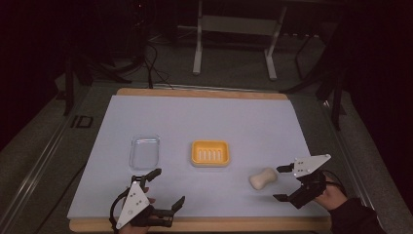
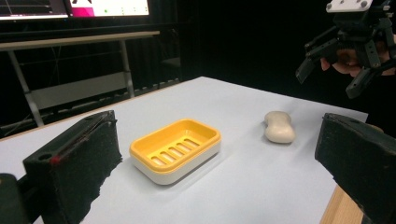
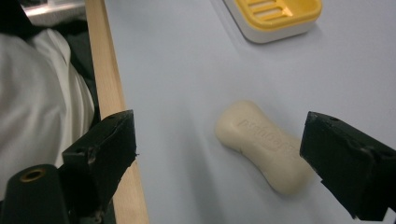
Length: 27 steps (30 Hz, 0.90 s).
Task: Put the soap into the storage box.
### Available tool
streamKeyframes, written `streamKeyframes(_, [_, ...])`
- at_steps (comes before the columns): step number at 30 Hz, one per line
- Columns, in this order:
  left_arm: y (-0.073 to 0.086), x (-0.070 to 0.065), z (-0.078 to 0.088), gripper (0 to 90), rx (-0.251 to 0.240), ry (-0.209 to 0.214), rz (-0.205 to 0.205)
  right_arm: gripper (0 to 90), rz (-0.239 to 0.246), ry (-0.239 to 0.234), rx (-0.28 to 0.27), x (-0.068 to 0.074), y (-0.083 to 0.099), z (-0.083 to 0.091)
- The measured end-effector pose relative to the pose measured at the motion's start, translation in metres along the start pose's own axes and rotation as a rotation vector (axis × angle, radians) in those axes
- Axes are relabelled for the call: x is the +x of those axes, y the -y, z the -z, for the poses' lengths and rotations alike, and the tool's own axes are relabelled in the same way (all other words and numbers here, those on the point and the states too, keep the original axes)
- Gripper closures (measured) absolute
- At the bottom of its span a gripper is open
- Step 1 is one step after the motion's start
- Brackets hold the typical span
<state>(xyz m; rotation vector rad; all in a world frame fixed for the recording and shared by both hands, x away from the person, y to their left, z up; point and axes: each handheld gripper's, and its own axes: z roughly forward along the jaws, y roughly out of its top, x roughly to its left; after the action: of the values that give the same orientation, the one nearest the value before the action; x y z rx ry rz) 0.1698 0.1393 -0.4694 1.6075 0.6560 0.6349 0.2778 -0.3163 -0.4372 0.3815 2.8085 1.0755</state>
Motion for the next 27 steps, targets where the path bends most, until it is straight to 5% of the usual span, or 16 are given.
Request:
streamKeyframes(13, [0.000,0.001,0.000,0.2,-0.001,0.002,0.008,10.8,0.067,-0.021,0.180,0.004,-0.005,-0.010])
streamKeyframes(27, [0.001,0.000,-0.001,0.2,0.004,0.000,0.005,10.9,0.096,-0.120,0.407,0.003,-0.010,-0.023])
